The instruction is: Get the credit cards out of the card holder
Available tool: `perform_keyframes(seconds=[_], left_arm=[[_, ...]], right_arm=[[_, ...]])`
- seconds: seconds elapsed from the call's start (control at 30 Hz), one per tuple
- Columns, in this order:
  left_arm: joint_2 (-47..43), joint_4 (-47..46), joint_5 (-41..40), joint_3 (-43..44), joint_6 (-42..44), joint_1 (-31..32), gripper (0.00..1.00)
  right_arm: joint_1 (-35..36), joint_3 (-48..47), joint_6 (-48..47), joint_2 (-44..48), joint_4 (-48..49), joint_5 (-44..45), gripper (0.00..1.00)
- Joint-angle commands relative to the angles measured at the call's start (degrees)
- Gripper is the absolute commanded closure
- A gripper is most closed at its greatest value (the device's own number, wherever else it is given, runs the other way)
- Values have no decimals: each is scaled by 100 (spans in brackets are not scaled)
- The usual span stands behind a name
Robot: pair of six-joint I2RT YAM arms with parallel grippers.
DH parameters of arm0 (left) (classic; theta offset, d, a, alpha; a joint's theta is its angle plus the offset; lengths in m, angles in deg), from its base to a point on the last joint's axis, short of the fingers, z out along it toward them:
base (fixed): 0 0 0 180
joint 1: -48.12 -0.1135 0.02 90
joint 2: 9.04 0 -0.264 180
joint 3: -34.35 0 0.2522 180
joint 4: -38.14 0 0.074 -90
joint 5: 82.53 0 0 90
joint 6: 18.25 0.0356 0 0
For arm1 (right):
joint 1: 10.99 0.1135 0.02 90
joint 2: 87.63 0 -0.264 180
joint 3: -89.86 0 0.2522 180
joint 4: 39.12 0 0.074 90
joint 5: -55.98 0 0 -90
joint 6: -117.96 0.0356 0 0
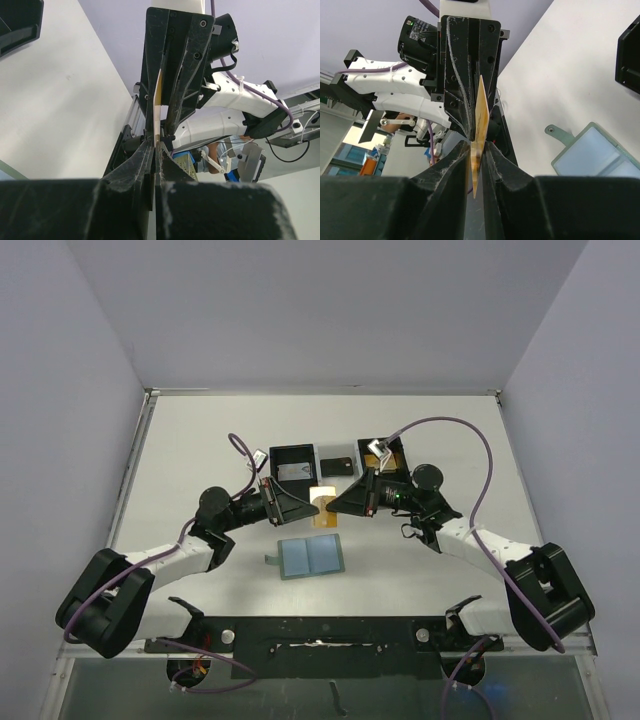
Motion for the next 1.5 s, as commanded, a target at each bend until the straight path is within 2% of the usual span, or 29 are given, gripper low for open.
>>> perform_keyframes(seconds=[0.0, 0.13, 0.2, 0.33, 0.37, 0.4, 0.57, 0.67, 0.8, 0.9, 1.0, 1.1, 1.3, 1.47], left_arm=[[-69, -330, 56, 168, 65, 36, 100], [-158, -102, 40, 224, 188, 54, 100], [-247, 123, -13, 216, 308, 54, 99], [-704, 1425, -348, 300, 919, 42, 51], [-837, 1811, -487, 358, 1138, 38, 41], [-960, 2213, -633, 405, 1411, 30, 36], [-1483, 3676, -1365, 648, 2089, 2, 34], [-1707, 4089, -1717, 657, 2241, -28, 33], [-1896, 4347, -1992, 569, 2294, -50, 32], [-1926, 4411, -2059, 511, 2275, -75, 32], [-1880, 4460, -2054, 514, 2277, -106, 31], [-1822, 4495, -2017, 542, 2294, -113, 31], [-1805, 4724, -1985, 589, 2392, -138, 31], [-1854, 5179, -2069, 644, 2553, -157, 31]], right_arm=[[97, -176, 8, -21, 346, -146, 85], [138, -208, -80, -16, 241, -103, 99], [116, -201, -163, 82, 85, -22, 100], [-54, -317, -868, 498, -1013, 424, 100], [-134, -361, -1048, 635, -1327, 542, 100], [-236, -392, -1228, 768, -1608, 671, 100], [-733, -624, -2294, 1518, -3155, 1664, 100], [-730, -752, -3171, 1998, -3821, 2748, 100], [-506, -609, -4529, 2708, -3794, 4126, 100], [-199, -418, -6167, 3024, -3548, 4733, 100], [108, -387, -7989, 2984, -3788, 5093, 100], [155, -707, -9122, 2528, -4407, 5474, 100], [129, -1260, -10513, 1601, -4943, 5646, 100], [-179, -1515, -11082, 1110, -5163, 4899, 100]])
